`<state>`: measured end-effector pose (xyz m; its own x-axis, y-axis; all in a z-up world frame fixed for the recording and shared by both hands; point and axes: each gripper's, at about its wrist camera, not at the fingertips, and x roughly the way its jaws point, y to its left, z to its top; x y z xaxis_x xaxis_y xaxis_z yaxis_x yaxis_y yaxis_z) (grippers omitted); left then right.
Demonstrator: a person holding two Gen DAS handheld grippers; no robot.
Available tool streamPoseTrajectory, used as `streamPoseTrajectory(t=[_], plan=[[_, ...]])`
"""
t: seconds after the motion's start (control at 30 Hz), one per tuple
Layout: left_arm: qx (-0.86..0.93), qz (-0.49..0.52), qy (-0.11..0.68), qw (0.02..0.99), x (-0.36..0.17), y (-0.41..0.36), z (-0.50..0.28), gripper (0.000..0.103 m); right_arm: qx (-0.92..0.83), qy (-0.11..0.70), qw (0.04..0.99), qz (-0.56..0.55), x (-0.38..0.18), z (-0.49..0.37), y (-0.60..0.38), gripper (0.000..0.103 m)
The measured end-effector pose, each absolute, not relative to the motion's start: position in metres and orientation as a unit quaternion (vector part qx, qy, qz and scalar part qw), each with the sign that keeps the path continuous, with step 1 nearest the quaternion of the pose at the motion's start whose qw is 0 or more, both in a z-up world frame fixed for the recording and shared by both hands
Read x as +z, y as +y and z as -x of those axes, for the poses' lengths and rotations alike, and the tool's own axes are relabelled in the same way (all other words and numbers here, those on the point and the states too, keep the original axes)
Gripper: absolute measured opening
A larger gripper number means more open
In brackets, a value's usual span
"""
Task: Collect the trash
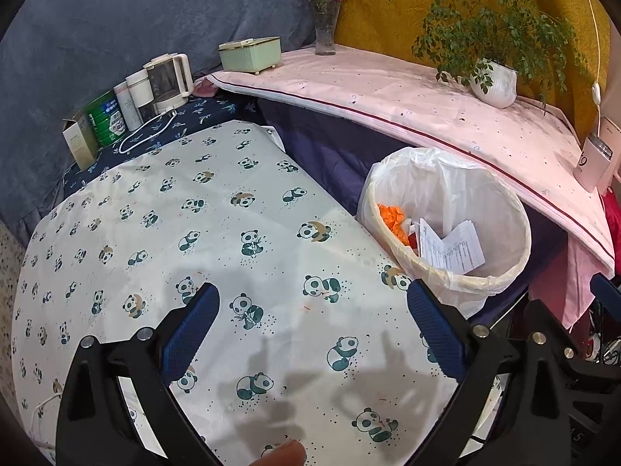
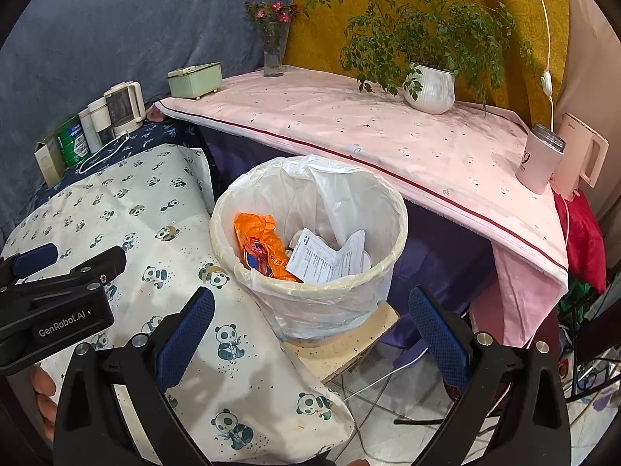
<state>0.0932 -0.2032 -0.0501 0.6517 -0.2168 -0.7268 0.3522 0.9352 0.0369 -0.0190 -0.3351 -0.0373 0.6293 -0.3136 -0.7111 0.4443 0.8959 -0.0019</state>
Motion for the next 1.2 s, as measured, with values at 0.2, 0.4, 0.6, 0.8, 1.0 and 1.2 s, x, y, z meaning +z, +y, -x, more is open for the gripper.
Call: streamPoseTrajectory(t=[0.2, 0.4, 0.6, 0.8, 1.0, 1.2], plan=[[-0.149, -0.087, 0.384, 0.907, -0.051, -0.201, -0.091, 0.093, -0.211, 0.373, 0.899, -0.087, -0.038, 0.019, -0.334, 0.097], [-0.146, -0.085, 0.384, 0.908, -0.052, -0.2, -0.089, 0.093, -0.211, 0.372, 0.9, -0.086, -0.038, 0.02, -0.333, 0.097], [-0.145, -0.088, 0.382, 0.908, -0.053, -0.198, -0.089, 0.093, -0.213, 0.375, 0.899, -0.08, -0.039, 0.018, -0.33, 0.097], [-0.147, -0.087, 0.383, 0.908, -0.052, -0.197, -0.089, 0.093, -0.213, 0.376, 0.899, -0.076, -0.039, 0.017, -0.329, 0.097], [-0.145, -0.084, 0.384, 0.908, -0.052, -0.194, -0.09, 0.093, -0.212, 0.376, 0.899, -0.072, -0.04, 0.016, -0.327, 0.097], [-0.142, -0.084, 0.384, 0.908, -0.051, -0.193, -0.091, 0.093, -0.211, 0.378, 0.899, -0.069, -0.04, 0.016, -0.325, 0.097]])
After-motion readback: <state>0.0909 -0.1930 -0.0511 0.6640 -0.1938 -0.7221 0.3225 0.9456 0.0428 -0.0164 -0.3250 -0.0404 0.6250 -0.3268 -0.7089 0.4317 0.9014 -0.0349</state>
